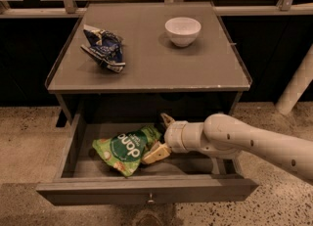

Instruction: Pick green rice chip bag from top drawer and place on counter

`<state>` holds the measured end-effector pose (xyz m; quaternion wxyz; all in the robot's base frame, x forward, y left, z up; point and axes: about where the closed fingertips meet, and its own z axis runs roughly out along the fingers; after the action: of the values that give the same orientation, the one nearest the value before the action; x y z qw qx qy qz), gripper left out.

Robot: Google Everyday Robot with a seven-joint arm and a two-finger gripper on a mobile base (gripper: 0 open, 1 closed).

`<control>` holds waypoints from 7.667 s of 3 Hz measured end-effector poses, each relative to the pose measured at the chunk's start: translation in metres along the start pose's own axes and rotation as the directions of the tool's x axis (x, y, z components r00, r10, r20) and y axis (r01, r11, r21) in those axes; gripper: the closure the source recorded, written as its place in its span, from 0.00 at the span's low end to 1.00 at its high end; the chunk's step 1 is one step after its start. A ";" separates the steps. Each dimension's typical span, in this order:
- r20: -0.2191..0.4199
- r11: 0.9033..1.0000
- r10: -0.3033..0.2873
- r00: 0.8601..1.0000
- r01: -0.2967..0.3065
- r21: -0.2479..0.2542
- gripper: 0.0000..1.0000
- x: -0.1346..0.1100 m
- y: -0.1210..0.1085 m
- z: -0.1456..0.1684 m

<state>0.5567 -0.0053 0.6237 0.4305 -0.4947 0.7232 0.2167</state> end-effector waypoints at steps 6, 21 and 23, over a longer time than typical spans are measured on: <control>0.000 1.000 0.000 1.000 0.000 0.001 1.00 0.000 0.000 0.000; 0.047 0.874 -0.194 0.980 0.151 0.461 1.00 -0.179 -0.174 -0.338; 0.186 0.924 -0.149 0.971 0.070 0.375 1.00 -0.157 -0.229 -0.280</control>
Offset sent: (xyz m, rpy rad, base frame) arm 0.0001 0.0000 -0.0001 -0.0003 -0.0004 -0.0008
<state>0.6705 -0.2247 0.9307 0.6007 -0.4200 0.6721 0.1051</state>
